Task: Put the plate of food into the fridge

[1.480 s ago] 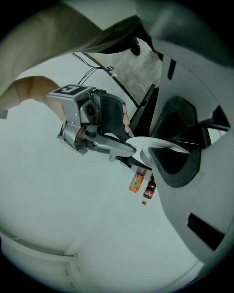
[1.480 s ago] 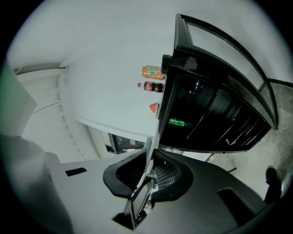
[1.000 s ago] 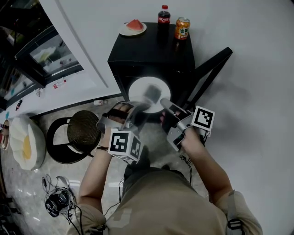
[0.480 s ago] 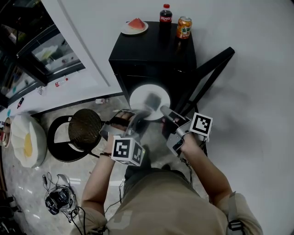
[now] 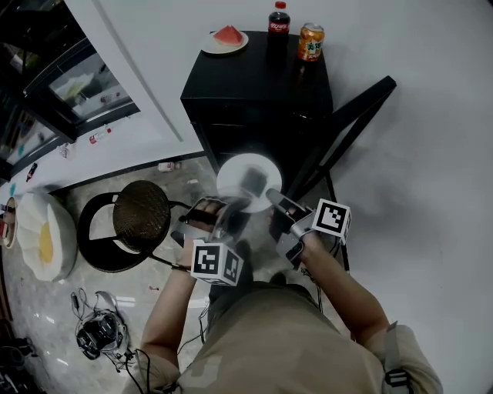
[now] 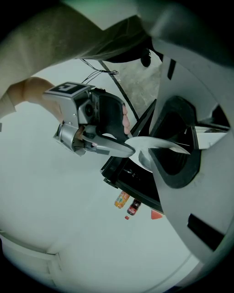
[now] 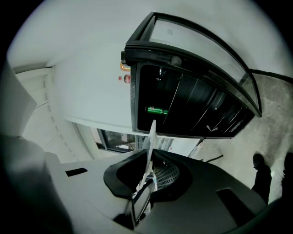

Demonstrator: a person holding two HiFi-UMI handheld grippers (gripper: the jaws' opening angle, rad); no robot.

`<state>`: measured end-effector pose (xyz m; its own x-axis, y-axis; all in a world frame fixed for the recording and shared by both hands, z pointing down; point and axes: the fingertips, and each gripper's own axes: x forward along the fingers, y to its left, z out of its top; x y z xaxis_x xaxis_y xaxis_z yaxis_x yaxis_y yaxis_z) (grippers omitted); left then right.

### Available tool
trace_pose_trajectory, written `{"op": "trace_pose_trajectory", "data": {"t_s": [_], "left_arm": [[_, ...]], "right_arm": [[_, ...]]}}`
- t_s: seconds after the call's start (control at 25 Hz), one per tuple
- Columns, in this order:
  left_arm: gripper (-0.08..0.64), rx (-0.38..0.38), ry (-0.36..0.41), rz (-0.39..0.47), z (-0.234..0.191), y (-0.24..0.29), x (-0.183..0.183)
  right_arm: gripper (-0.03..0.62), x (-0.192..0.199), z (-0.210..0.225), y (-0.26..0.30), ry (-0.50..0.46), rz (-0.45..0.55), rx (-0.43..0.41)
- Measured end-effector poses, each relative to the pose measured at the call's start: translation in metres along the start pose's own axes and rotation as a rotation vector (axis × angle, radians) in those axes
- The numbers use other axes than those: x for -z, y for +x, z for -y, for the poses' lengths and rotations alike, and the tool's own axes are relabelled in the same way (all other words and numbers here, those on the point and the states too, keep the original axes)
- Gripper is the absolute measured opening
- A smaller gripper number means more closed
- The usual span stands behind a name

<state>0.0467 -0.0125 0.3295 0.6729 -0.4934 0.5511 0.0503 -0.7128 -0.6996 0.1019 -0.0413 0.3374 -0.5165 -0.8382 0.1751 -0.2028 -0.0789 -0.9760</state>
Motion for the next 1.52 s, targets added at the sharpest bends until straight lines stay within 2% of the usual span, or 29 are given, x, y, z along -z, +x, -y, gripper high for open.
{"op": "trace_pose_trajectory", "data": {"t_s": [0.16,0.32,0.44,0.92,1.08,1.52], "left_arm": [[0.055,0.015,-0.009,-0.008,0.009,0.004,0.008],[0.055,0.019,-0.021,-0.015,0.015,0.006,0.015],[0.055,0.026,-0.027,-0.014,0.020,0.009,0.019],[0.057,0.049,-0.064,-0.032,0.036,0.027,0.036],[0.057,0.062,-0.072,-0.033,0.043,0.034,0.043],[0.069,0.111,-0.155,-0.042,0.060,0.049,0.064]], "right_arm": [[0.043,0.005,0.012,0.004,0.015,-0.006,0.025],[0.041,0.008,0.017,0.010,0.008,-0.016,0.017],[0.041,0.011,0.025,0.010,0.027,-0.015,0.052],[0.038,0.013,0.053,0.022,0.046,-0.009,0.083],[0.037,0.014,0.063,0.025,0.066,-0.009,0.118],[0.032,0.019,0.090,0.039,0.107,-0.024,0.169]]}}
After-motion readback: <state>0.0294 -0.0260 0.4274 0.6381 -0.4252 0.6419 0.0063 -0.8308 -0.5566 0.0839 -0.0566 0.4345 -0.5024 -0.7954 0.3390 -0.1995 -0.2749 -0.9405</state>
